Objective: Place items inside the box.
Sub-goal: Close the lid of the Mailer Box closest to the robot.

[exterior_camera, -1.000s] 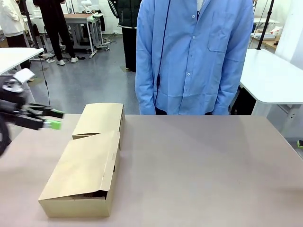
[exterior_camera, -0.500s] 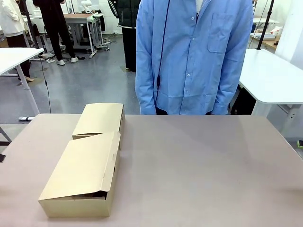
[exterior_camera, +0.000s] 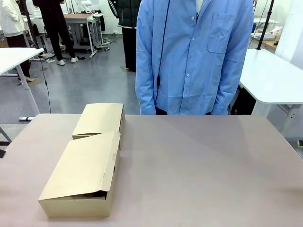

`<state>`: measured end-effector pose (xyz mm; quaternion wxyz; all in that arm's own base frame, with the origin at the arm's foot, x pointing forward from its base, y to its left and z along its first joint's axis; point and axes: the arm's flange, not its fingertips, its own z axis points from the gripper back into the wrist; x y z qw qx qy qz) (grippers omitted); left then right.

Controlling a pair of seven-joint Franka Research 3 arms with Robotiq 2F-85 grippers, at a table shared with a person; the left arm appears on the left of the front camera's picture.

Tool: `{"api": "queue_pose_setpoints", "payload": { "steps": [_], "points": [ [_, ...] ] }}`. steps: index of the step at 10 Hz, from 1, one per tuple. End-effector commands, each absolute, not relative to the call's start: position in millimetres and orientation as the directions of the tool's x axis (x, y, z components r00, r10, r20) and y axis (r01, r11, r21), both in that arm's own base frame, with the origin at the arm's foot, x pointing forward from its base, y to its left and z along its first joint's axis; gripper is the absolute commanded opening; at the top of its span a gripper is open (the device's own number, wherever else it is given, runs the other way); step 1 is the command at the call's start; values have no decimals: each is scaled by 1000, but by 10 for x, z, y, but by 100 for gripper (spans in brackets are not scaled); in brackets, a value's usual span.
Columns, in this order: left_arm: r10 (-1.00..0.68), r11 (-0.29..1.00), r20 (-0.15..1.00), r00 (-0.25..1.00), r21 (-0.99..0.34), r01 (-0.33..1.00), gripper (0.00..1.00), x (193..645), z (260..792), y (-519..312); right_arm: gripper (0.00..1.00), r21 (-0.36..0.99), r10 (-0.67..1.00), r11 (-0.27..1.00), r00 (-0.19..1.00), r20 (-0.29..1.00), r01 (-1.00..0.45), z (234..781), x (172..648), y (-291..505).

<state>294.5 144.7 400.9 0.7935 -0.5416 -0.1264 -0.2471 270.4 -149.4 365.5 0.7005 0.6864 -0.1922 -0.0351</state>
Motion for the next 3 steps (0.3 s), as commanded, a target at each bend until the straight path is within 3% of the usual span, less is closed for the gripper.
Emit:
{"api": "queue_pose_setpoints", "payload": {
  "steps": [1, 3],
  "points": [
    [-258, 303, 469, 845, -791, 532, 100, 2888, 3932, 1430, 100, 976, -312, 47, 925, 217, -213, 3697, 2684, -1497],
    [-258, 303, 469, 845, -791, 532, 100, 2888, 3932, 1430, 100, 976, -312, 47, 925, 217, -213, 3697, 2684, -1497]
  ]
}}
